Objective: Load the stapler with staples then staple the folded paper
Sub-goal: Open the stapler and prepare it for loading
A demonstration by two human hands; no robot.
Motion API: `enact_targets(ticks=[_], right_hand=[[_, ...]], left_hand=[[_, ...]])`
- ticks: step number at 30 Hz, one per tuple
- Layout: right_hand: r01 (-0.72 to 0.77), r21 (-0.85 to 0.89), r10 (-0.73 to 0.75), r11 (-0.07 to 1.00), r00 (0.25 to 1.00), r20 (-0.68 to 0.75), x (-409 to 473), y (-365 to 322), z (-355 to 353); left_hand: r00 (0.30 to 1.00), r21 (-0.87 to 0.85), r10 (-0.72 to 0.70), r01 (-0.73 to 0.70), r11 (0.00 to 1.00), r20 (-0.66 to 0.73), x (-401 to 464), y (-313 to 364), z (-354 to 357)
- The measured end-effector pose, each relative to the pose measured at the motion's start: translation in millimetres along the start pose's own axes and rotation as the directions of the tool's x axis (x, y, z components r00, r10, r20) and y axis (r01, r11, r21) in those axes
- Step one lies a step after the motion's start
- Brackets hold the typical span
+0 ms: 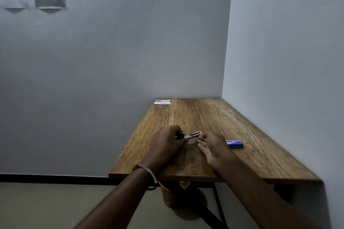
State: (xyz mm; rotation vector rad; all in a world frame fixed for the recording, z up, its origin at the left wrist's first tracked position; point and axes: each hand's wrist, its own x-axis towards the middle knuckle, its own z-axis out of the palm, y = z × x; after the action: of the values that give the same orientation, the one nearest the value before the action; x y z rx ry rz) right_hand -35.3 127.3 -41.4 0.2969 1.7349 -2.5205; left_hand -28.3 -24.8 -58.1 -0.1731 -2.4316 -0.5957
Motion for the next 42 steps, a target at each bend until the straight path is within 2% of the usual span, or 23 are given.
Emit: enact_targets(ticks=[4, 8, 16, 21, 25, 35, 38, 42], right_hand=[[-0.117, 0.160, 0.108, 0.980, 0.992, 0.066, -12, -2, 8], [-0.182, 0.271, 0.138, 0.945, 0.975, 0.174, -16, -2, 15], [-0.188, 0.393, 0.132, 0.900, 0.977, 0.166, -9, 9, 17], [-0.162, 0.406, 0.105, 0.899, 0.982, 0.159, -7, 8, 19], [-0.156, 0.404, 0.090, 0.901, 0.980, 0.179, -7, 9, 18], [-0.146, 0.398, 0.088, 0.906, 0.983, 0.160, -4, 9, 15], [-0.146, 0.456, 0.094, 0.878, 0.986, 0.136, -2, 7, 16], [-0.165, 0.502, 0.109, 0.849, 0.984, 0.139, -4, 7, 20]], left_hand=[[0.998, 0.028, 0.042, -0.041, 0.999, -0.044, -1, 3, -2], [0.979, 0.108, 0.201, -0.196, 0.975, -0.044, 1, 5, -6], [0.874, 0.411, 0.484, -0.427, 0.805, -0.039, 1, 15, -11], [0.839, 0.434, 0.535, -0.447, 0.782, -0.100, 0, 18, -12], [0.802, 0.469, 0.591, -0.491, 0.734, -0.085, -1, 19, -10], [0.807, 0.400, 0.588, -0.522, 0.753, -0.052, -3, 20, -9], [0.787, 0.413, 0.610, -0.528, 0.743, -0.091, -2, 20, -7], [0.803, 0.434, 0.584, -0.488, 0.757, -0.118, -5, 20, -9]])
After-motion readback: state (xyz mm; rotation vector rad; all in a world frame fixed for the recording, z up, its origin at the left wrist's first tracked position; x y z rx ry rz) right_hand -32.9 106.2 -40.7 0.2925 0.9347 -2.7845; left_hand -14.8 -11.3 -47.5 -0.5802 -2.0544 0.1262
